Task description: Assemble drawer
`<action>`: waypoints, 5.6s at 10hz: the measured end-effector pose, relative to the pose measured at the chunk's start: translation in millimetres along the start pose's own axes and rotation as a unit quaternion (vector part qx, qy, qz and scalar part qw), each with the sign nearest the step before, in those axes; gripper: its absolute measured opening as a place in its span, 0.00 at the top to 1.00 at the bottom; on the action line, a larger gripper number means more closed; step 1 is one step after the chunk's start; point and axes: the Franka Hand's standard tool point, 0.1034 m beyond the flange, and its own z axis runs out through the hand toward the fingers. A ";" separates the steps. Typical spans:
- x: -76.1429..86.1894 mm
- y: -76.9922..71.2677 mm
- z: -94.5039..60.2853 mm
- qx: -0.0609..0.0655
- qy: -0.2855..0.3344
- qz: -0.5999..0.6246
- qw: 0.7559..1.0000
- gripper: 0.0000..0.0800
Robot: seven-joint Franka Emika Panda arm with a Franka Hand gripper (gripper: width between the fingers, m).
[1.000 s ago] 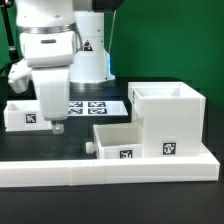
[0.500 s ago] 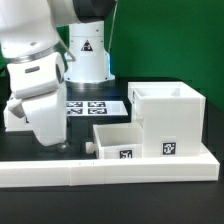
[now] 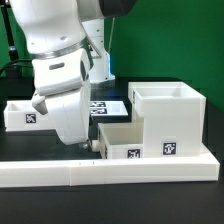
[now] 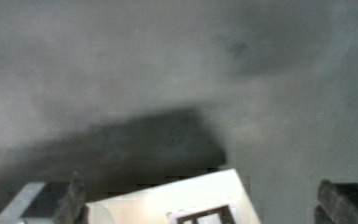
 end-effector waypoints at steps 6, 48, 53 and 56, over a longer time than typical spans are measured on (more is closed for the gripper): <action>1.5 -1.6 5.0 -0.010 -0.008 0.062 0.998 0.19; -69.7 -112.5 -32.1 -0.082 -0.010 0.428 0.900 0.19; -67.9 -146.6 -16.5 -0.106 0.004 0.666 0.739 0.19; -74.4 -155.2 -7.5 -0.105 -0.001 0.666 0.739 0.19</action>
Offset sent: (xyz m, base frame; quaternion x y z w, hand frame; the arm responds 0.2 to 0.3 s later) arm -0.0072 0.0249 0.0002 0.0093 -0.0039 0.0406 0.9991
